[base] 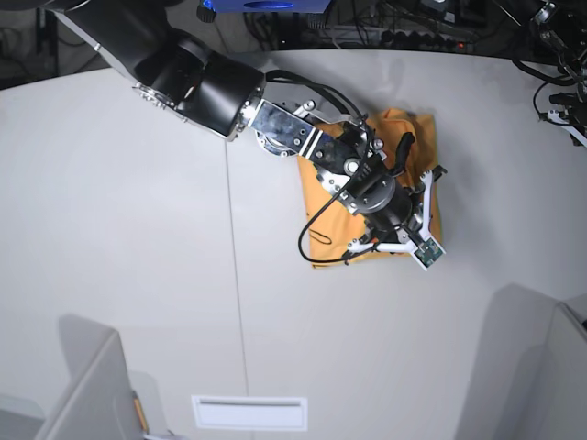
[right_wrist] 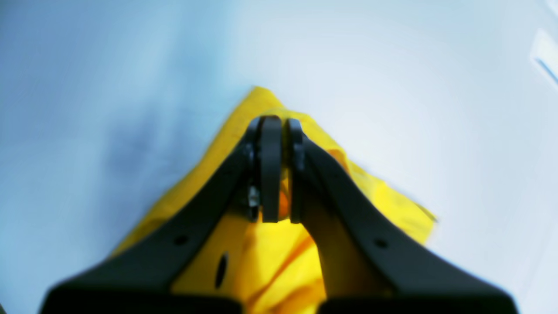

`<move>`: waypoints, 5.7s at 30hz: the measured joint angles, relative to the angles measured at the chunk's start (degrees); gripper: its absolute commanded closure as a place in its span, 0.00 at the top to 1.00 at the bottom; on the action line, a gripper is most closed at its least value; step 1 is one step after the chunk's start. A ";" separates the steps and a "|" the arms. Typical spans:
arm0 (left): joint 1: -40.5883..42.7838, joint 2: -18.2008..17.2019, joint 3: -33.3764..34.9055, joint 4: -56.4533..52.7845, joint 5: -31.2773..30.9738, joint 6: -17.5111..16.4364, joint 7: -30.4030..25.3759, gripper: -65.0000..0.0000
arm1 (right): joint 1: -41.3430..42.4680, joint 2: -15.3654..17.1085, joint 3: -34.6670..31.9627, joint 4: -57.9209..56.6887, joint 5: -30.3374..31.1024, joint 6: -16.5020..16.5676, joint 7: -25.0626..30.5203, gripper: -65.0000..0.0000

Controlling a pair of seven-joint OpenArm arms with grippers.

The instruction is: Fold the T-shirt properly

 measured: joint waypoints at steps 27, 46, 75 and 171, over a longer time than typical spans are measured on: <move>-0.50 3.63 -0.04 0.09 0.20 0.20 0.02 0.00 | 5.07 -0.26 -2.69 1.64 4.72 0.02 1.38 0.42; -0.94 3.50 -0.07 0.09 0.02 0.20 -0.20 0.00 | -10.82 7.96 -0.87 8.13 3.87 -0.20 -16.04 0.00; -0.96 2.95 -0.33 0.22 0.02 0.20 -0.22 0.00 | -11.80 10.60 -11.06 22.21 3.15 -3.21 -19.78 0.00; -17.86 -15.91 73.48 -13.88 -26.16 6.97 -4.39 0.00 | -51.34 12.57 59.65 26.73 -0.42 -5.60 0.37 0.00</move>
